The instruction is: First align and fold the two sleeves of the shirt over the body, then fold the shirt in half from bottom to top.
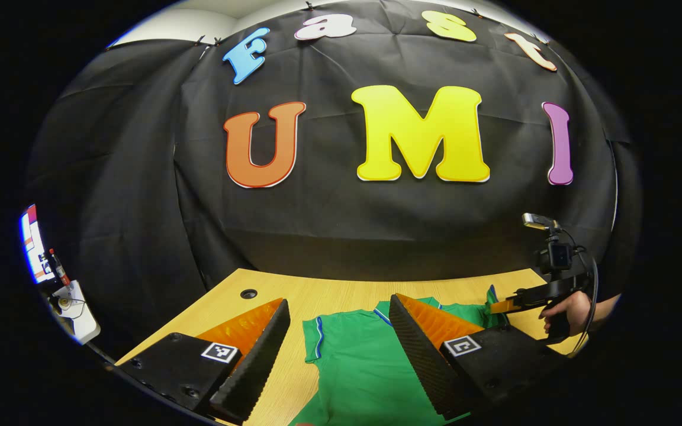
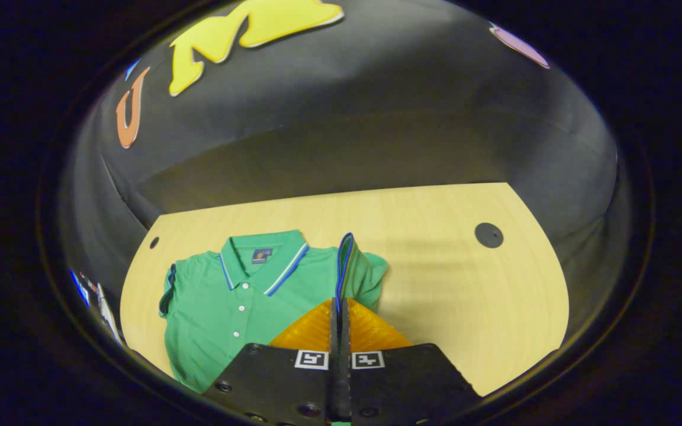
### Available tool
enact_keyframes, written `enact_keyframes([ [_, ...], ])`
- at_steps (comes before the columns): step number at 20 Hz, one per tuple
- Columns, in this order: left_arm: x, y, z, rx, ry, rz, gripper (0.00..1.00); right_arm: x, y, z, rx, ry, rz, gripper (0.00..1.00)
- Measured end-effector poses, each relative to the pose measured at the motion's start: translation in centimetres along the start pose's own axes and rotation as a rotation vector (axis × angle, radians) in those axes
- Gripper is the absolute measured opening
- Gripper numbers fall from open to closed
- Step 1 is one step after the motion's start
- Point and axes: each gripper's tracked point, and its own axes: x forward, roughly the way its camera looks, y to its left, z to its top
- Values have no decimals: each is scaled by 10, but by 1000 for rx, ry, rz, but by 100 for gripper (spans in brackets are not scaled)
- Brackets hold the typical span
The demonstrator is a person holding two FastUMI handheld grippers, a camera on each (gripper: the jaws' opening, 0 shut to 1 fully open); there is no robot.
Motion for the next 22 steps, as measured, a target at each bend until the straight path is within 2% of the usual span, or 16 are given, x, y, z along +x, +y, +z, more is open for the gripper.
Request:
enact_keyframes([
  [5, -16, 35, 1, -8, -8, 41, 100, 31, 48, -19, 1, 72, -22, 0],
  [7, -22, 52, 0, -7, -8, 63, 100, 32, 68, -21, 10, 80, 3, 1],
  [9, -23, 63, -3, -6, 0, 73, 100, 24, 91, -18, 29, 55, 51, 31],
  [12, -19, 67, -6, -14, 4, 56, 100, 3, 99, -6, 12, -12, 36, 76],
  [13, -16, 67, -6, -15, 6, 48, 100, -10, 100, -2, 0, -36, 29, 81],
  [14, -11, 67, -9, -16, 7, 36, 100, -24, 101, 2, -13, -58, 24, 98],
  [15, -4, 65, -12, -18, 16, 21, 100, -40, 103, 5, -21, -81, 22, 92],
  [16, 5, 63, -17, -18, 26, 4, 100, -57, 105, 8, -30, -106, 25, 96],
  [19, 40, 55, -51, -4, 104, -40, 100, -114, 100, 10, -65, -180, 7, 96],
  [20, 53, 51, -66, -4, 134, -53, 100, -133, 93, 8, -75, -203, -12, 93],
  [22, 79, 46, -96, -9, 192, -72, 100, -164, 79, -3, -88, -225, -49, 96],
])
